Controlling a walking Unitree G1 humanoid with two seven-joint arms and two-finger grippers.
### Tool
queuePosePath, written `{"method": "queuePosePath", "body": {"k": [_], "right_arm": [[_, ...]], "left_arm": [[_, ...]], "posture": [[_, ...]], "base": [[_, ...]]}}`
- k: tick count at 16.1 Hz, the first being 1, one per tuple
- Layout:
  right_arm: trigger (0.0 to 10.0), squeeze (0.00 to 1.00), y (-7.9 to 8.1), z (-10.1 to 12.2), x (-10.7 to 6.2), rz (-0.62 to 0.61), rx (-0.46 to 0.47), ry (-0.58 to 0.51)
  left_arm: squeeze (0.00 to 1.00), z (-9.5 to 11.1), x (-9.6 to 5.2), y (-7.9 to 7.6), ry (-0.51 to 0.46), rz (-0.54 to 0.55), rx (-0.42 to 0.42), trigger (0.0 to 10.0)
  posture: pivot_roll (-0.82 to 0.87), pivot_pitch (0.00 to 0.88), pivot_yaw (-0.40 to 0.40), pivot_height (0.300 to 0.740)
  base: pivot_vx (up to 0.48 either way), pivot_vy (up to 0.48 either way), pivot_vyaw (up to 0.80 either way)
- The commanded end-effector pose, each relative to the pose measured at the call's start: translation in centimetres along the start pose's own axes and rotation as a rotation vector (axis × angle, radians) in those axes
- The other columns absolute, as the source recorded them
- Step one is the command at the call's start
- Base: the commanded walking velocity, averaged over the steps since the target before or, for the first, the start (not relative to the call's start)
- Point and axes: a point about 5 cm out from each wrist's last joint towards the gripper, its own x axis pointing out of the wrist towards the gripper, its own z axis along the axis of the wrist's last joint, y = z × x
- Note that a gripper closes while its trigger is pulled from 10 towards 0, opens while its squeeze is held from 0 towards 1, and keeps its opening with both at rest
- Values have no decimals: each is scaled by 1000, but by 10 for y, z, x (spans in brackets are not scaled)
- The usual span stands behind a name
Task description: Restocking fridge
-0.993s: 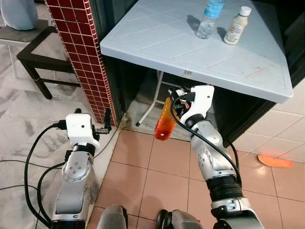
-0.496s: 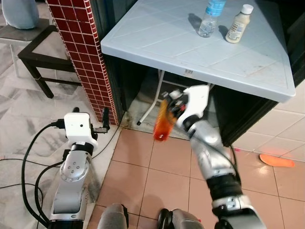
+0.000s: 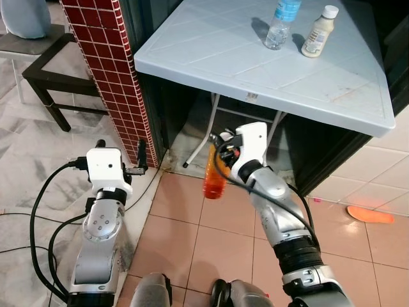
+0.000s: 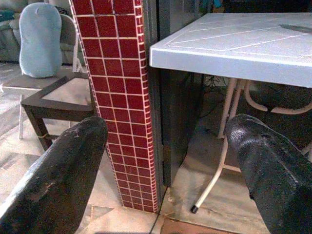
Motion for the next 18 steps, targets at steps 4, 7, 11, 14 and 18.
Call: {"method": "queuePosePath", "body": {"k": [4,7,11,14,18], "right_arm": [[10000,0,-2,6,-7,4,-13,-31],[10000,0,1,8,-8,26,-26,-48],[10000,0,7,7,-10,58,-14,-52],[10000,0,7,9,-8,62,-15,-56],[10000,0,7,9,-8,76,-14,-60]], "left_arm": [[0,3,-1,-4,-3,0,12,10000],[0,2,-1,-6,18,-35,25,10000],[0,1,-1,-4,36,-18,41,10000],[0,2,0,-6,31,-28,47,10000],[0,2,0,-6,30,-30,45,10000]], "posture": [[111,159,-40,740],[111,167,-29,740],[112,167,-29,740],[113,170,-29,740],[112,162,-31,740]], "base": [[0,0,119],[0,0,800],[0,0,800],[0,0,800],[0,0,800]]}}
